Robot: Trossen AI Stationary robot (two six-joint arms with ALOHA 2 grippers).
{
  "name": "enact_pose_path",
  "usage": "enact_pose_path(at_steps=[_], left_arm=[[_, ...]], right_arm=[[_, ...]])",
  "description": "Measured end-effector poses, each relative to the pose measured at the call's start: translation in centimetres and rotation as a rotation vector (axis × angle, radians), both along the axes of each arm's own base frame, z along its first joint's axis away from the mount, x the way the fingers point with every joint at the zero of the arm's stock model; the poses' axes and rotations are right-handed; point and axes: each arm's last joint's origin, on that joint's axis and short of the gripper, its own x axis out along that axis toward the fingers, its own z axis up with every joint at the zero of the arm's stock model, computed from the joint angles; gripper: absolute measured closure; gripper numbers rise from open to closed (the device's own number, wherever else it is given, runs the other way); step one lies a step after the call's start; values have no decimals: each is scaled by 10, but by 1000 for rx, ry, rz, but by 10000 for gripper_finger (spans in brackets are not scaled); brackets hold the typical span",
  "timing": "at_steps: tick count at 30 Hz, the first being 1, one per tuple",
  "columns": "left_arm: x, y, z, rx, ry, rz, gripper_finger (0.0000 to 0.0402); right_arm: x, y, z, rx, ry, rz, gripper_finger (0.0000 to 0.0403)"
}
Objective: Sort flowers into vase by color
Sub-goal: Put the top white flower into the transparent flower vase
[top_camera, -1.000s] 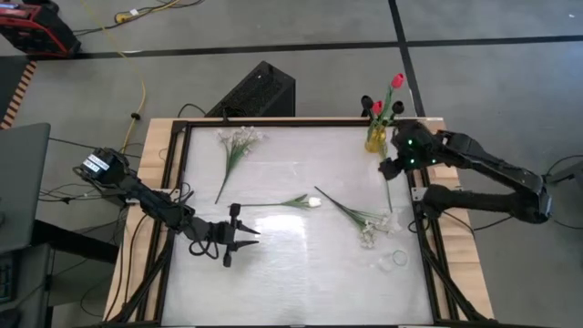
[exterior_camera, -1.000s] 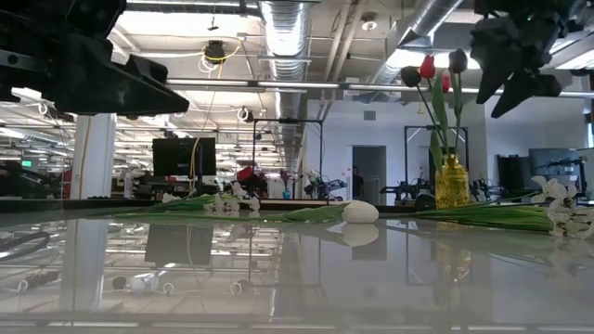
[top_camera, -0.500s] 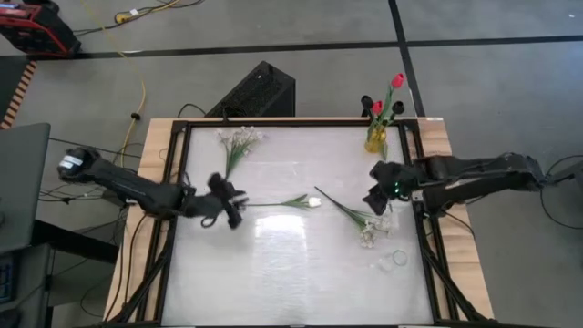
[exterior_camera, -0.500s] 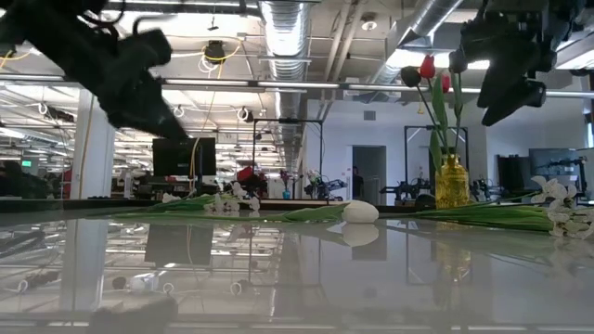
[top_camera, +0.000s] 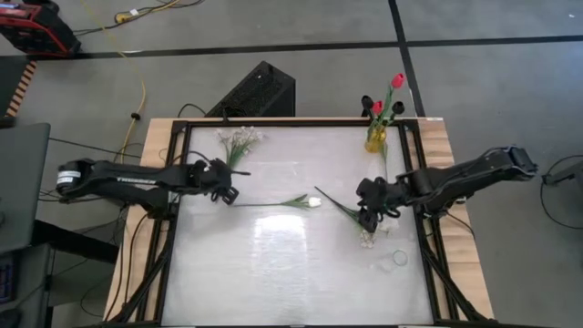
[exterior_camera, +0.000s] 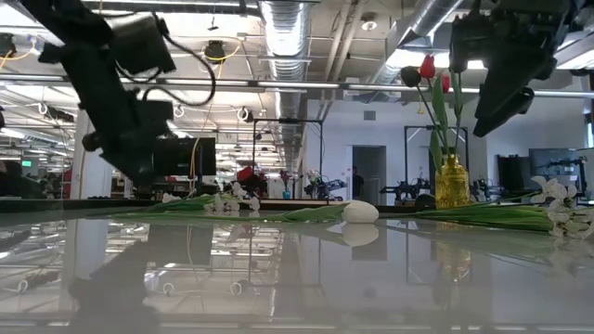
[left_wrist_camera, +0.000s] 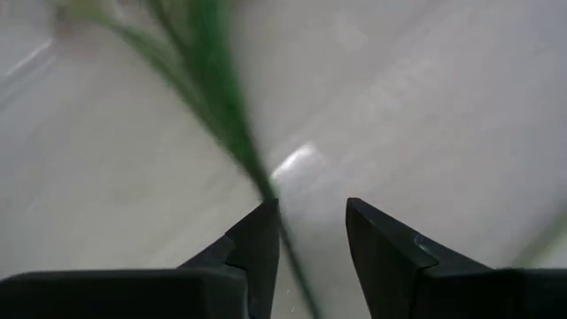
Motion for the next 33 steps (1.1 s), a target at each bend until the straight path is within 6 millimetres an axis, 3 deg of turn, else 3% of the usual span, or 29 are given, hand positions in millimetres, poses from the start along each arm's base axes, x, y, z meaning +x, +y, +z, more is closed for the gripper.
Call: enact_pose_path(at_steps=[8, 19, 23, 28, 33], left_arm=[[0, 22, -29, -21, 33, 66, 241], [5, 29, -49, -30, 67, 70, 242], [5, 29, -49, -42, 55, 63, 281], [7, 28, -49, -45, 48, 44, 379], [14, 22, -45, 12, -10, 8, 391]], right_arm=[[1, 8, -2, -2, 5, 40, 168], [3, 9, 0, 1, -28, 44, 168], [5, 10, 1, 4, -48, 42, 168], [9, 11, 4, 15, -100, 45, 168], [13, 17, 9, 7, -172, 102, 168]])
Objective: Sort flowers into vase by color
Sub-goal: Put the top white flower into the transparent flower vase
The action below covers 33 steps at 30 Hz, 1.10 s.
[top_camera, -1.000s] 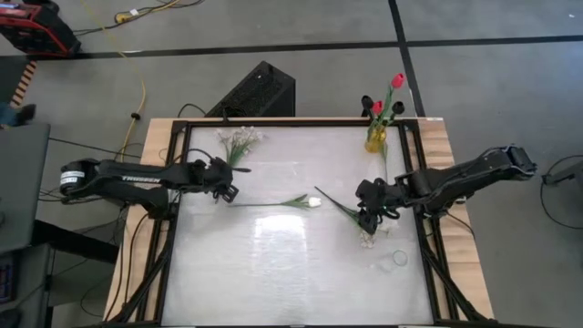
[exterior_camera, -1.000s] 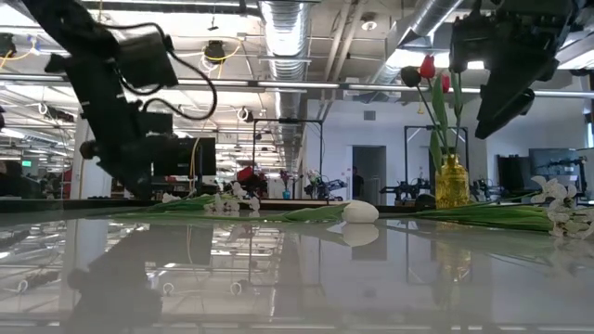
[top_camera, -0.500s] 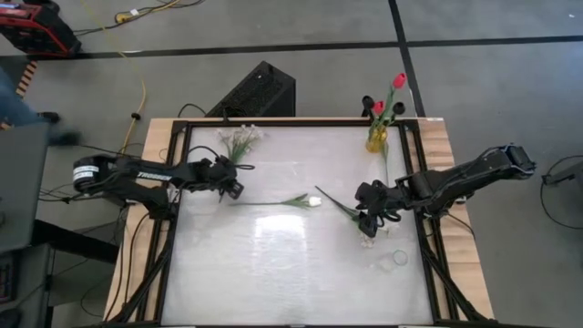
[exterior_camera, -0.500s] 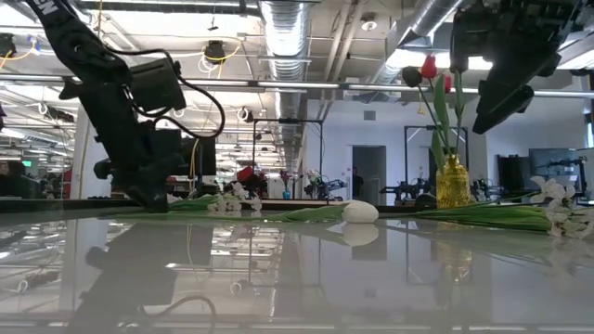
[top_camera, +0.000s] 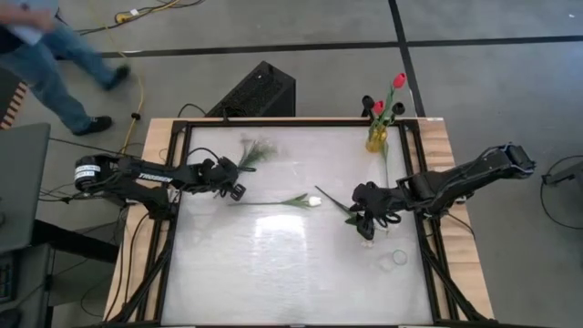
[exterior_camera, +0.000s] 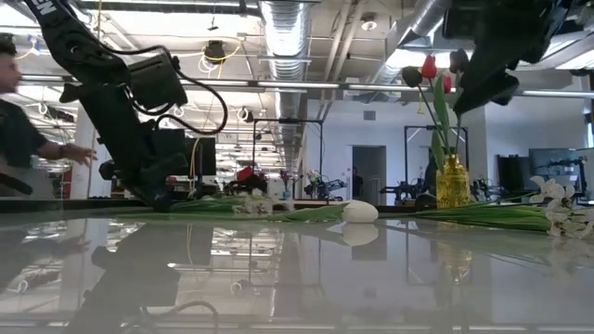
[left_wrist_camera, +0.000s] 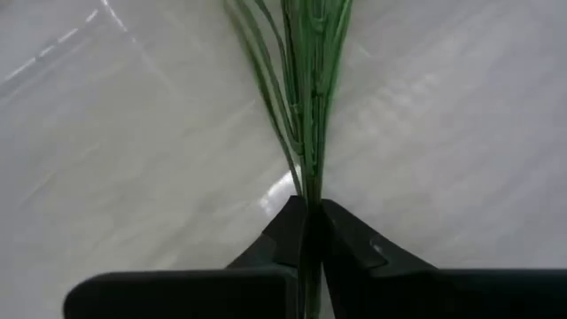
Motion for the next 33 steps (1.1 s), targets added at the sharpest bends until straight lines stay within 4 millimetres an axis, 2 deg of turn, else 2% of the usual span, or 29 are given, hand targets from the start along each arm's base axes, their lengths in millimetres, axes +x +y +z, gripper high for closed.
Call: enact_pose_path(at_steps=[3, 10, 14, 19, 27, 33], left_arm=[[5, -8, 6, 54, -62, -29, 392], [18, -30, 48, 212, -359, -129, 392], [23, -49, 77, 248, -588, -273, 393], [26, -78, 105, 255, -856, -489, 393], [30, -121, 118, 281, -1072, -697, 393], [38, -144, 112, 286, -1162, -857, 393]], right_arm=[[3, 5, 4, -15, -66, 48, 168], [17, 15, 19, -104, -289, 174, 168], [35, 23, 21, -179, -430, 218, 168], [64, 32, 12, -257, -570, 263, 168], [113, 47, -2, -351, -779, 268, 168], [151, 55, -8, -439, -829, 262, 168]])
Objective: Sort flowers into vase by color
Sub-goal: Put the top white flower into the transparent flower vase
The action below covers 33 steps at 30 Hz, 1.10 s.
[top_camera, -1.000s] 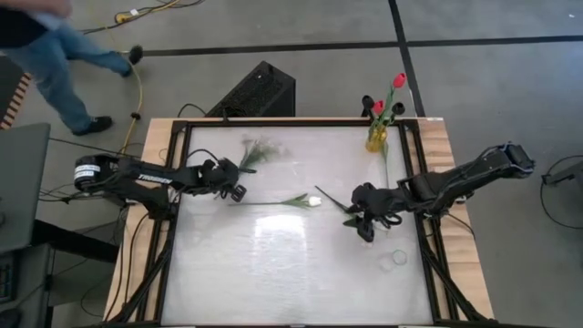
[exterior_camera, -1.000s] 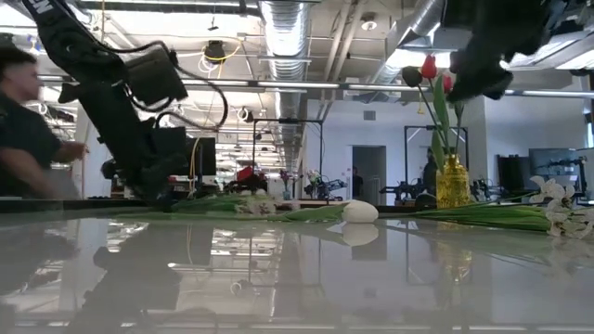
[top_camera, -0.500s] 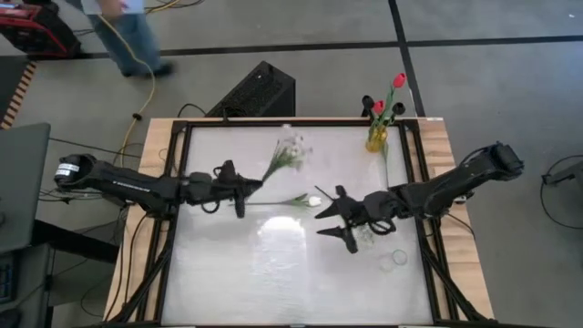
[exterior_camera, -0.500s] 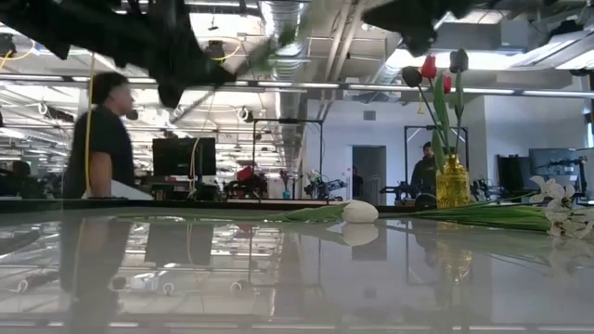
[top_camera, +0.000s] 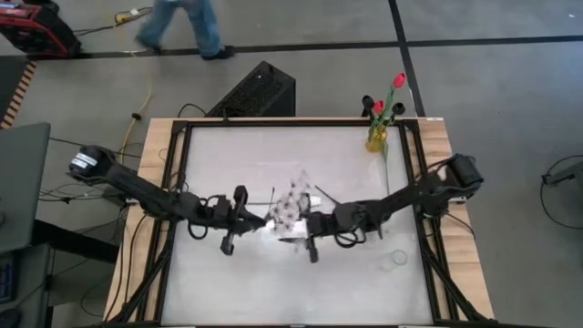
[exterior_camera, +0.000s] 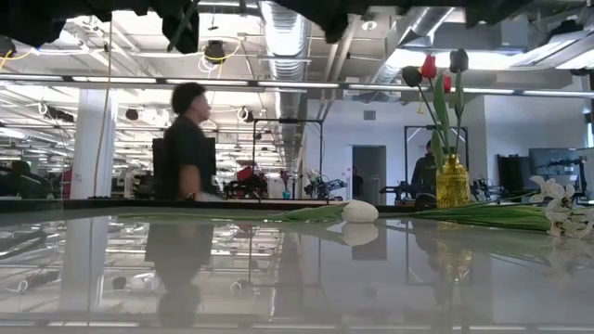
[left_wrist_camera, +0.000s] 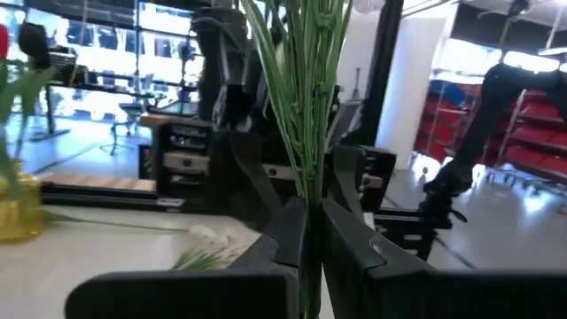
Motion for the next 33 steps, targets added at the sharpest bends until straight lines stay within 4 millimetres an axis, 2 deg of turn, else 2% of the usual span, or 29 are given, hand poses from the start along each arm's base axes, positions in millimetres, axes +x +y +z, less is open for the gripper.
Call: enact_pose_path(at_steps=[6, 13, 17, 22, 26, 29, 33], left_arm=[[8, -9, -14, 7, 18, -52, 393], [11, -11, -21, 16, 37, -61, 393], [11, -11, -21, 21, 34, -61, 393], [11, -11, -20, 34, 21, -51, 388], [11, -10, -19, 63, 16, -48, 357], [11, -11, -20, 75, 22, -49, 318], [12, -10, -26, 112, 76, -19, 264]], right_arm=[[20, 7, 8, -62, -42, 0, 168], [26, 10, 14, -88, -67, 2, 177], [26, 9, 14, -90, -69, -3, 214], [27, 4, 14, -91, -64, -22, 298], [27, 4, 13, -98, -49, -24, 374], [23, 3, 16, -102, 9, -21, 375], [5, -1, 28, -40, 168, -30, 367]])
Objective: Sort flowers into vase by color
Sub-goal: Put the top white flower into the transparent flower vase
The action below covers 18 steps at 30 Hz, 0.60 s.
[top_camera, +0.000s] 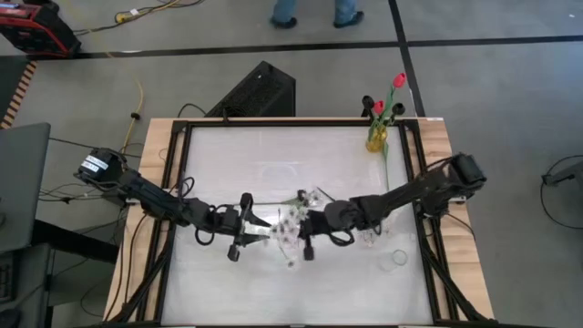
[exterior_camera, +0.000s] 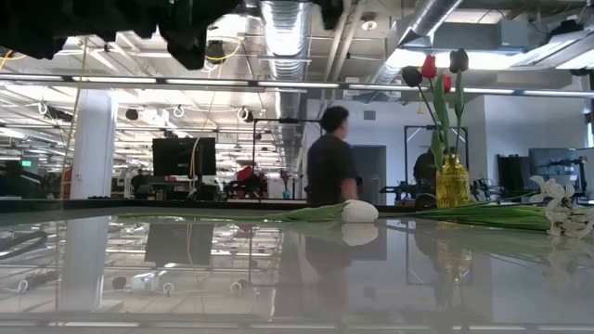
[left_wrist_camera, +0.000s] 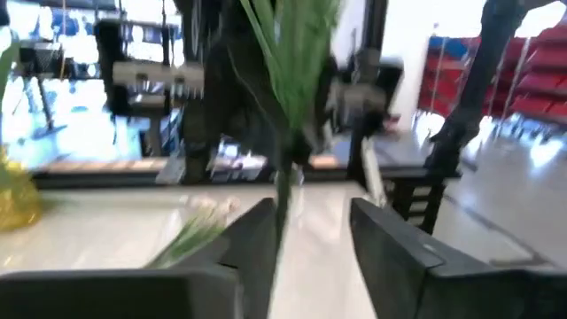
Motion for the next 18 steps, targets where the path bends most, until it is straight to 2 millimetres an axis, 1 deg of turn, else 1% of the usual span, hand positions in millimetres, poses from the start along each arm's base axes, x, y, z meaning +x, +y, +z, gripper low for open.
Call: enact_pose_path(at_steps=[2, 5, 9, 11, 14, 18], left_arm=[[0, 1, -5, 18, 52, 26, 242], [1, 2, -14, 34, 136, 74, 221], [0, 4, -19, 54, 190, 123, 212], [0, 4, -19, 58, 188, 141, 212], [0, 5, -19, 80, 185, 156, 212], [1, 6, -19, 81, 185, 163, 212]], right_arm=[[-16, -1, 7, 41, 115, -8, 365], [-47, 0, 18, 110, 284, -21, 369], [-94, 6, 37, 212, 434, -29, 370], [-116, 11, 48, 256, 457, -5, 366], [-146, 20, 66, 316, 437, 68, 364], [-179, 27, 82, 337, 416, 150, 365]])
